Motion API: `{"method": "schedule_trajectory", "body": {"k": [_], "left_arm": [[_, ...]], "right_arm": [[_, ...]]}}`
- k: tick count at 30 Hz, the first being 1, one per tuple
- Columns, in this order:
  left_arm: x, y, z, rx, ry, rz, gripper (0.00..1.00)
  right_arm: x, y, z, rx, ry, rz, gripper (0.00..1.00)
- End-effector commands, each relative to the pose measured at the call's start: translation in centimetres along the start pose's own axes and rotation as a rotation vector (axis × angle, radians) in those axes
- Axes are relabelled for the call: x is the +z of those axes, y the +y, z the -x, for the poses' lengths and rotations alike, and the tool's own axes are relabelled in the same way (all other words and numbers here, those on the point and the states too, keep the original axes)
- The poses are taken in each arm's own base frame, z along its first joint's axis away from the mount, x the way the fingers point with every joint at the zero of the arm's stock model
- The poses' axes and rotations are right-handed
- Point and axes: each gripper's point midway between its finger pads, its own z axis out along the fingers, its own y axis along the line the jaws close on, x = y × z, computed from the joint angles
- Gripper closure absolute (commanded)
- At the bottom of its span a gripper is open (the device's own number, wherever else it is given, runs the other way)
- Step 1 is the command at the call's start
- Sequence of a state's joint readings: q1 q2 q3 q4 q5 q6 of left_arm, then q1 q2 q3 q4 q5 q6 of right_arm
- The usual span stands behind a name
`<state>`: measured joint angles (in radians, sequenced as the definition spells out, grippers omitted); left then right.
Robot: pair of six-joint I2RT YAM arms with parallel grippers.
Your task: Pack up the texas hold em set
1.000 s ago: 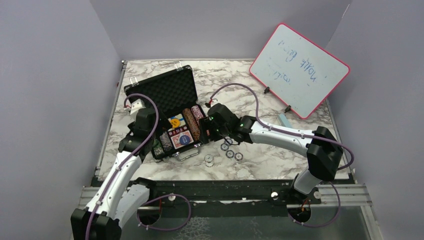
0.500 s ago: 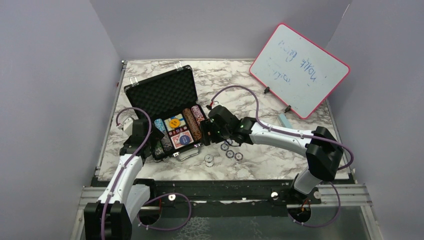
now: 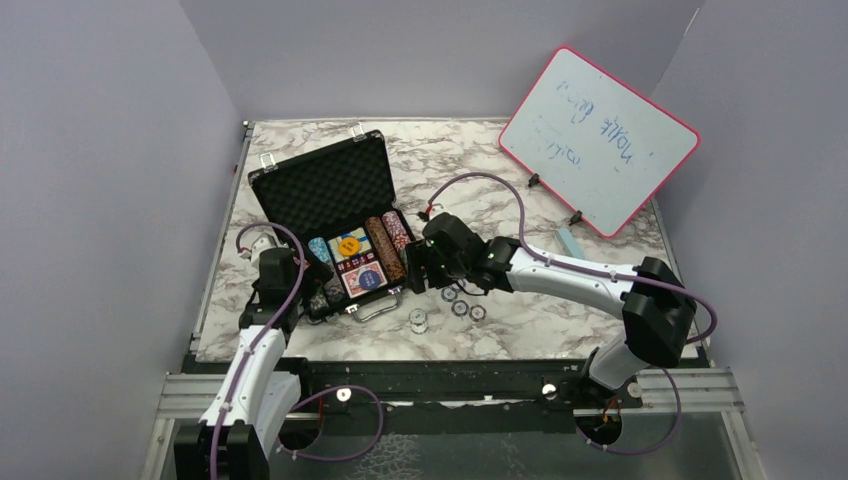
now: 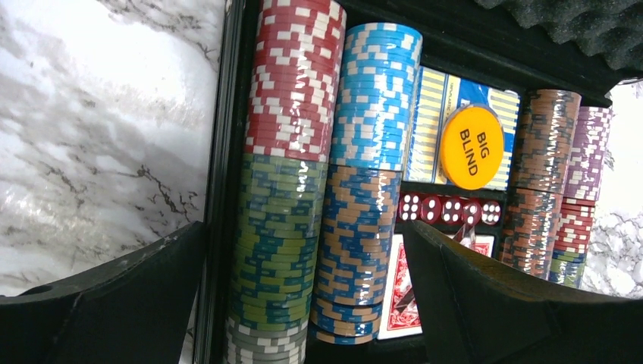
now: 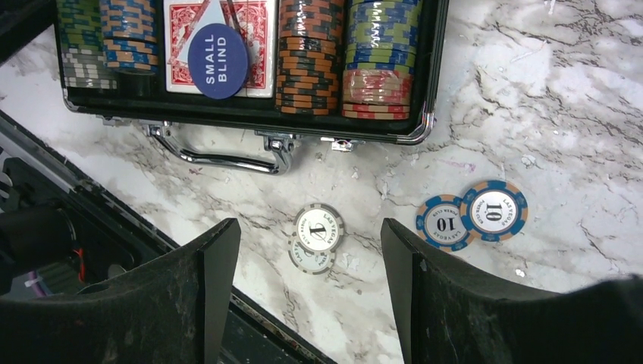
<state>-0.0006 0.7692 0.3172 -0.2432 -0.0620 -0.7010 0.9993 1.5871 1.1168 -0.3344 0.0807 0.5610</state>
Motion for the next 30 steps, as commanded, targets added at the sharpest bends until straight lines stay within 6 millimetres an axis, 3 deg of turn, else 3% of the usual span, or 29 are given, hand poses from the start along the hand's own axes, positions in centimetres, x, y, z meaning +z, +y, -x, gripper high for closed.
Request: {"method": "schedule_trajectory", "body": {"k": [1, 5, 12, 18, 22, 26, 30], "left_arm": [[-1.4, -10.3, 2.0, -0.009, 0.008, -0.481, 0.02], [-1.7, -13.6, 1.8, -0.054, 0.106, -0.616, 0.06], [-1.9, -16.6, 2.3, -0.060, 0.156, -0.666, 0.09], [-0.3, -13.9, 3.0, 0.011, 0.110, -0.473, 0.10], [-0.8, -12.5, 3.9, 0.087, 0.083, -0.380, 0.10], [-2.5, -13.1, 3.9, 0.138, 0.089, -0.426, 0.14], [-4.3, -14.4, 1.8, 0.167, 0.171, -0.530, 0.25]], "right_arm": [[-0.7, -0.5, 0.3, 0.025, -0.029, -0.018, 0.29], [-0.8, -1.2, 0.0, 0.028, -0.028, -0.051, 0.30], [-1.1, -3.7, -1.2, 0.033, 0.003, -0.170, 0.30], [-1.8, -5.1, -2.3, 0.020, 0.028, -0.221, 0.31], [-2.1, -5.4, -3.5, 0.017, 0.050, -0.207, 0.34], [-1.8, -5.6, -5.1, 0.012, 0.096, -0.198, 0.38], [-1.1, -4.5, -5.9, -0.014, 0.137, -0.127, 0.42]]}}
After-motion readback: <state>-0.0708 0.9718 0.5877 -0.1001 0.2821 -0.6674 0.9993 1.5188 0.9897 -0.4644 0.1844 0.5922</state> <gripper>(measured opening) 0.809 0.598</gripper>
